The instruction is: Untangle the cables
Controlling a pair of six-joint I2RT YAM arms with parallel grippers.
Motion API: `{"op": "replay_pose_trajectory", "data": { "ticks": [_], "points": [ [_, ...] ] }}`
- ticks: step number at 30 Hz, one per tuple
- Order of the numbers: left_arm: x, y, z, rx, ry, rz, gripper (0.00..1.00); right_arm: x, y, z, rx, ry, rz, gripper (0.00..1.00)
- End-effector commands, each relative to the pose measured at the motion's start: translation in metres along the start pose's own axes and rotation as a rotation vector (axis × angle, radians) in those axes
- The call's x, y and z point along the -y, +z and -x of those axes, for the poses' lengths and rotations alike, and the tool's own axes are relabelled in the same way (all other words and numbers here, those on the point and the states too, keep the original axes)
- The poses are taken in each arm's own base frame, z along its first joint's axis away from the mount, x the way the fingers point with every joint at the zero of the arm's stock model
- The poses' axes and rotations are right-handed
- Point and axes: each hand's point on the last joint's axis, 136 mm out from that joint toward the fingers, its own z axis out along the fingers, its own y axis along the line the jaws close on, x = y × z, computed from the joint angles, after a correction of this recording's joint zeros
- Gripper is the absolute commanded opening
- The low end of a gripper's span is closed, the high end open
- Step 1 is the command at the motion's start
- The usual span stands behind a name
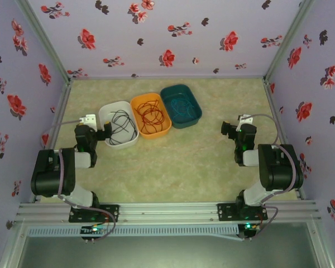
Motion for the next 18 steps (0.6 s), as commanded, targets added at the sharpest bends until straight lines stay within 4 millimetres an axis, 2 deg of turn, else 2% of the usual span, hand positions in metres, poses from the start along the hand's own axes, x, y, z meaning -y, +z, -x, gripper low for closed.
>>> {"op": "replay_pose_trajectory", "data": {
  "ticks": [1,18],
  "points": [
    [0.0039,0.0043,0.0003,-0.017,0.015,-0.014,1.00,0.0008,0.0011,0.0094,0.022,-0.002,-0.010,0.99],
    [0.0015,0.0042,0.0008,-0.014,0.007,-0.002,1.00,0.0021,0.0016,0.0094,0.019,0.001,-0.017,0.99]
  ]
}}
